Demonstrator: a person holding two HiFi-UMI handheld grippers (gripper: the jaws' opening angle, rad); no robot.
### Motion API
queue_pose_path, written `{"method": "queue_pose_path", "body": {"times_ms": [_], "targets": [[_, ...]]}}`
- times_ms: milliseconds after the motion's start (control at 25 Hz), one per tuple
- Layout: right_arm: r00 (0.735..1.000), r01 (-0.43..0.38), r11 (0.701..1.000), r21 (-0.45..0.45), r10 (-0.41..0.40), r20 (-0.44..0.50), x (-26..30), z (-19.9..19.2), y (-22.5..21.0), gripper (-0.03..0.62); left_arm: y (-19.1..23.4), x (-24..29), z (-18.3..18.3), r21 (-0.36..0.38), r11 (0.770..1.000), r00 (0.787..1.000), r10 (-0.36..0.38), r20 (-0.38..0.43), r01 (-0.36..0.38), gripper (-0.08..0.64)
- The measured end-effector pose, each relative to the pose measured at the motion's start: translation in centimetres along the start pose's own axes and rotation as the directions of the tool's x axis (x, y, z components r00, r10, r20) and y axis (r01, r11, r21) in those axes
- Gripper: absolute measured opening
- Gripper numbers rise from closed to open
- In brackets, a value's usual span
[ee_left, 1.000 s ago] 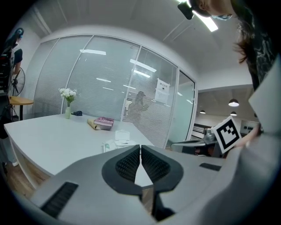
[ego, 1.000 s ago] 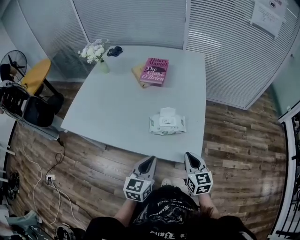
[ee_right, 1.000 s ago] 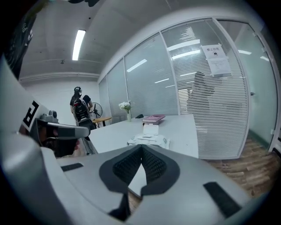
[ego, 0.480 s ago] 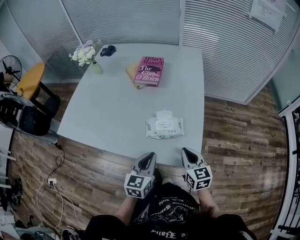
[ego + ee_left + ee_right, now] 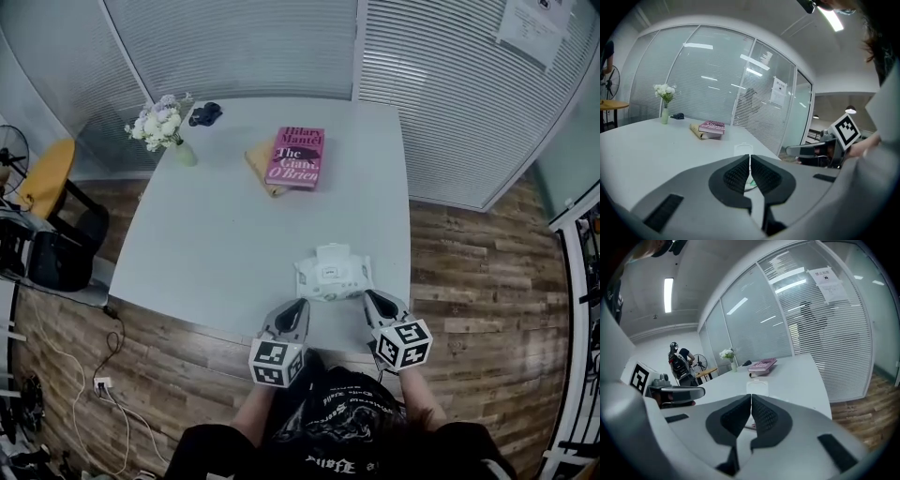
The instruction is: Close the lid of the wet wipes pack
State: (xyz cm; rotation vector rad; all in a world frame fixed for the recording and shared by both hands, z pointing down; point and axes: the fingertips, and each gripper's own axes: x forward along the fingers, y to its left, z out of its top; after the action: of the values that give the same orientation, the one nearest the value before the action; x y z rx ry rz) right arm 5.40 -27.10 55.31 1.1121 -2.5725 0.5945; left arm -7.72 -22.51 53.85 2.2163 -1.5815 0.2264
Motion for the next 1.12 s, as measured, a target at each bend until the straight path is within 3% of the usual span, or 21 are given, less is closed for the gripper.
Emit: {"method": "queue_pose_path", "body": {"times_ms": [240,400,600,880,1120], "targets": [[1.0,-0.016,1.0,0.004,0.016,-0.006,3.7,3.5,-2.2,0.033,2.1,2.1,0.3,-0.011,1.0,0.999,-0.018,-0.029,0.017,0.012],[0.996,-0.04,0.999,-0.024,0.037,-0.086,6.6,4.2,-3.5,0.095,3.1,3.6,0.7,0.001,0.999,0.998,-0.045,-0.045,0.045,0.012],[0.98,-0.079,0.996,0.034,0.084,-0.18,9.8,3.3,-5.0,0.121,3.8,5.1,0.6,-0.009,0.998,0.995,-0.064,-0.076,0.064,0.012],[0.935,-0.148,0.988,-0.04,0.126,-0.331,12.7,1.6,-6.0,0.161,3.3,7.2,-1.3,-0.019,0.991,0.974,-0.134,-0.184,0.133,0.012],[0.886,-0.223,0.973,-0.067,0.173,-0.43,14.6,0.6,-6.4,0.189,4.0,8.8,-3.2,-0.061,0.989,0.954,-0.144,-0.261,0.132,0.012]]}}
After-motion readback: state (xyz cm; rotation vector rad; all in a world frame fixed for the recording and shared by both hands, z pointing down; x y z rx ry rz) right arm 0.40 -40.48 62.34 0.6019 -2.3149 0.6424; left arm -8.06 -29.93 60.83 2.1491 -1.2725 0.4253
